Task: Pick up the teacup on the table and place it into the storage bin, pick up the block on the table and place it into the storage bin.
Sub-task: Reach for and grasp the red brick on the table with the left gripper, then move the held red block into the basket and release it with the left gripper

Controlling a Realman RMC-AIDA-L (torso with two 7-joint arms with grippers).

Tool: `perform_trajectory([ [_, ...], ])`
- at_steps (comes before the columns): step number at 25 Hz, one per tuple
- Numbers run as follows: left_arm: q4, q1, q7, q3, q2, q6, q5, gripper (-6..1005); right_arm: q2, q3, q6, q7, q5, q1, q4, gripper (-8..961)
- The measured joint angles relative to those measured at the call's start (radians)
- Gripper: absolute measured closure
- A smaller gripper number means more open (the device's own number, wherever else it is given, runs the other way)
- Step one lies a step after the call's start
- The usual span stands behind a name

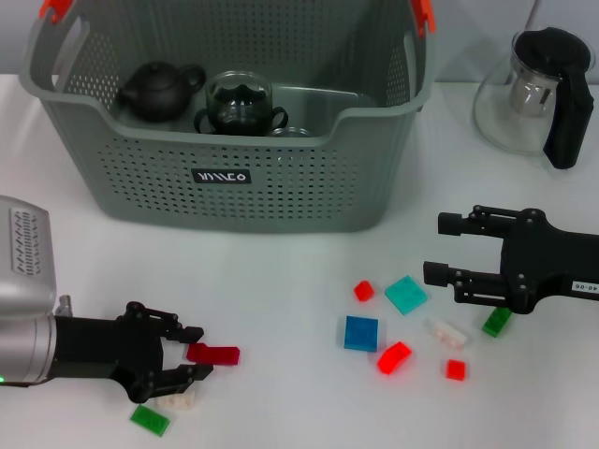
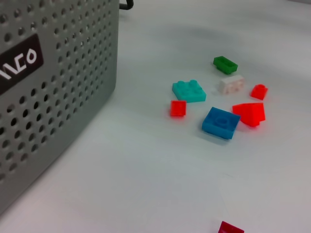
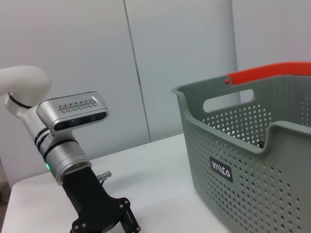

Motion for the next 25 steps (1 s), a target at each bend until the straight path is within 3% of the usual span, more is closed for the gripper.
perform_trajectory([
  [14,0.005,-0.008,-0.03,0.001,0.001,-0.007,0.008,565,0.0,0.001,-0.001,0.0,0.0,-0.001,0.0,213],
  [19,0.018,-0.01,-0.04,0.011,0.002,0.003,0.013,786,0.0,0.002,-0.008,0.0,0.0,0.0,0.0,213],
  [25,0.063,-0.009,-0.089,0.002,0.006,0.064,0.007,801,-0.001,0.002,-0.012,0.0,0.0,0.0,0.0,212],
])
